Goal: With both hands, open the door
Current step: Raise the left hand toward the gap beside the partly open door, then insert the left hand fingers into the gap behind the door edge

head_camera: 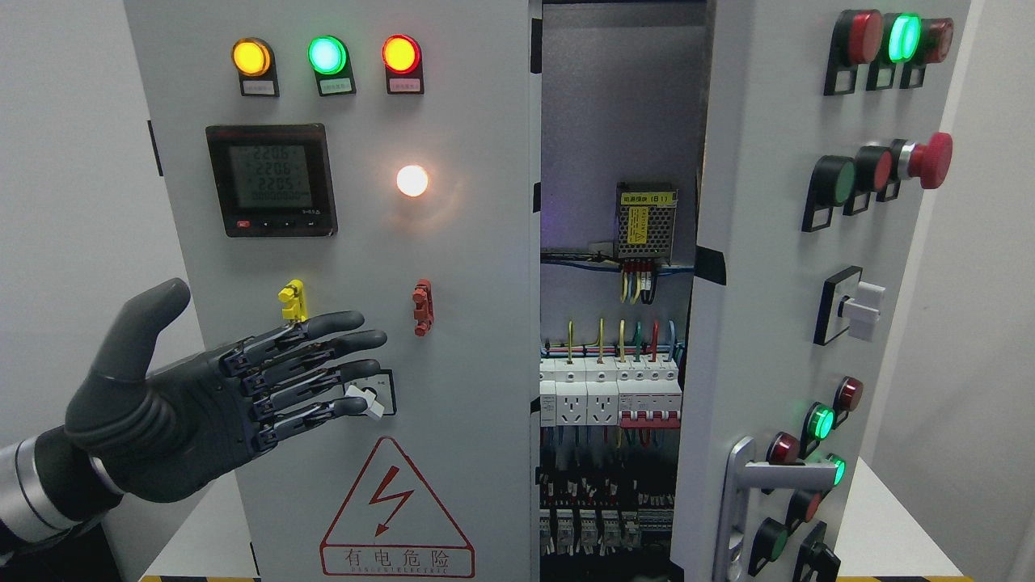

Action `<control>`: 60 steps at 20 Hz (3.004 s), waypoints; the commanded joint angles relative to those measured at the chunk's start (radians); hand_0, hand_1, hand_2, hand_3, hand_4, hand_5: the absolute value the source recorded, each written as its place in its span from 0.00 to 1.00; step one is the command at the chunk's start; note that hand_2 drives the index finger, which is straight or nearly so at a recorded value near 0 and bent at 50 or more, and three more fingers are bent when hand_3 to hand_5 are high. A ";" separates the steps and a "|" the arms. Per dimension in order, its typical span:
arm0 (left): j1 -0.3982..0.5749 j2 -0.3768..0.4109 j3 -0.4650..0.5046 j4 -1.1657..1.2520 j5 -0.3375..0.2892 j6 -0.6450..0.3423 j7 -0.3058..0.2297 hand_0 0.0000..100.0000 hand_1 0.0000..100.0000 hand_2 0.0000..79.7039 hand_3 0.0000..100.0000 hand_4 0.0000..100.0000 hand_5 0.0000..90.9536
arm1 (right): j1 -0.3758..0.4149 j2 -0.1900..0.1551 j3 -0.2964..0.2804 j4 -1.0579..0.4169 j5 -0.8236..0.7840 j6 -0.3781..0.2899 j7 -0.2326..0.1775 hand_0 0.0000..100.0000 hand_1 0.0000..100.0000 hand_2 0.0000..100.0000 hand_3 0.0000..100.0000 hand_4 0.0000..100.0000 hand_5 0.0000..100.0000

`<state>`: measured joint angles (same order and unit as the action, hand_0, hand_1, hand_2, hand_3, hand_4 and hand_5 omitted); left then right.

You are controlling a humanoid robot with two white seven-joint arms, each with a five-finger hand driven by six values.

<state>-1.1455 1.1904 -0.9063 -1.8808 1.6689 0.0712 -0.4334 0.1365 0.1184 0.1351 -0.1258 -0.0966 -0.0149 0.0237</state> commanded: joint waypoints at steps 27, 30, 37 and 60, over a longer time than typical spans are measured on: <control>-0.399 -0.399 -0.368 0.261 0.169 0.148 -0.001 0.00 0.00 0.00 0.00 0.04 0.00 | 0.000 0.001 0.000 0.000 0.000 0.001 -0.001 0.00 0.00 0.00 0.00 0.00 0.00; -0.410 -0.466 -0.359 0.316 0.187 0.173 -0.001 0.00 0.00 0.00 0.00 0.04 0.00 | 0.000 0.000 0.000 0.000 0.000 0.001 -0.001 0.00 0.00 0.00 0.00 0.00 0.00; -0.410 -0.552 -0.258 0.344 0.187 0.242 0.001 0.00 0.00 0.00 0.00 0.04 0.00 | 0.000 0.000 0.000 0.000 0.000 0.000 -0.001 0.00 0.00 0.00 0.00 0.00 0.00; -0.392 -0.716 -0.189 0.342 0.176 0.289 0.004 0.00 0.00 0.00 0.00 0.04 0.00 | 0.000 0.000 0.000 0.000 0.000 0.001 -0.001 0.00 0.00 0.00 0.00 0.00 0.00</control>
<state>-1.5387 0.5595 -1.1173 -1.5484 1.8517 0.3603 -0.4313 0.1365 0.1186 0.1350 -0.1258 -0.0966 -0.0152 0.0239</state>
